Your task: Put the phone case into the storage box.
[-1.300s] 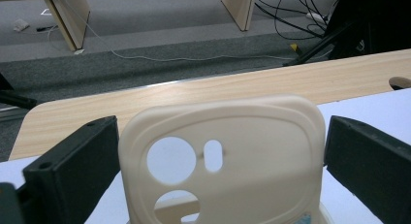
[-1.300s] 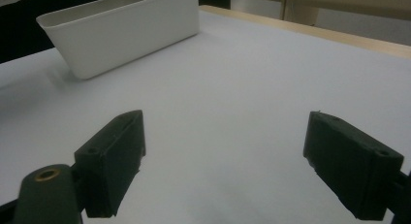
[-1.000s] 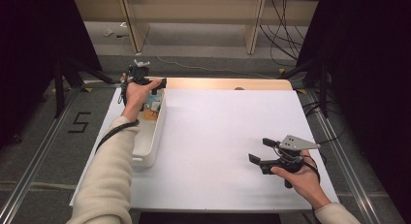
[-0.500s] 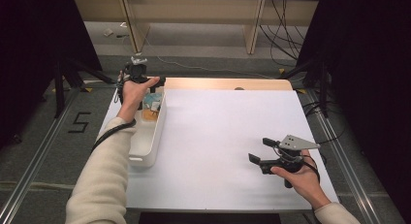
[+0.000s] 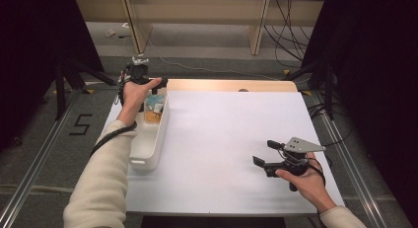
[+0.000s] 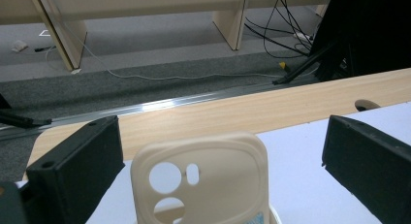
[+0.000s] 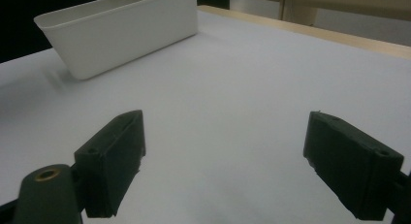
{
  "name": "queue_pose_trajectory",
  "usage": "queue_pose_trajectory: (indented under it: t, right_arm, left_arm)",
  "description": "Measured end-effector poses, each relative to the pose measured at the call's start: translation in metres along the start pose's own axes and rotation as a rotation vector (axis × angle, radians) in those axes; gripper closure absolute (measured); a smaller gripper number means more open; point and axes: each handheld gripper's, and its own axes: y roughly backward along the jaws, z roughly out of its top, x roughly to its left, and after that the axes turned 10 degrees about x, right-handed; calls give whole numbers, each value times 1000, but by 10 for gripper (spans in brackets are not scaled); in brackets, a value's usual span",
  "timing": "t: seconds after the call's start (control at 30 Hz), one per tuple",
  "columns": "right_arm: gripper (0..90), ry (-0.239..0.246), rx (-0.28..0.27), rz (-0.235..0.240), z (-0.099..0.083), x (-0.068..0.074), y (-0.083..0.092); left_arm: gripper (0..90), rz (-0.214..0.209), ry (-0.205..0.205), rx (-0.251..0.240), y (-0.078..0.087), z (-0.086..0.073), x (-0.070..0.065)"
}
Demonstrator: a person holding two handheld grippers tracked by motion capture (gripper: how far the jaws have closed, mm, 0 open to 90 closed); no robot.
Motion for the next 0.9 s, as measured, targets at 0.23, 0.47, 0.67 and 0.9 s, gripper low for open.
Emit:
queue_pose_trajectory:
  t: [0.23,0.47,0.67,0.9]
  right_arm:
    - [159,0,1,0,0,0,0]
    - [159,-3,1,-3,0,0,0]
    - [159,-3,0,-5,1,0,0]
    - [159,-6,0,-6,1,0,1]
  left_arm:
    - [6,-15,-7,-7,8,-4,-1]
    - [6,-34,-17,-14,20,-10,-2]
    - [8,-41,-22,-5,28,-16,1]
    - [14,-60,-27,-7,38,-24,0]
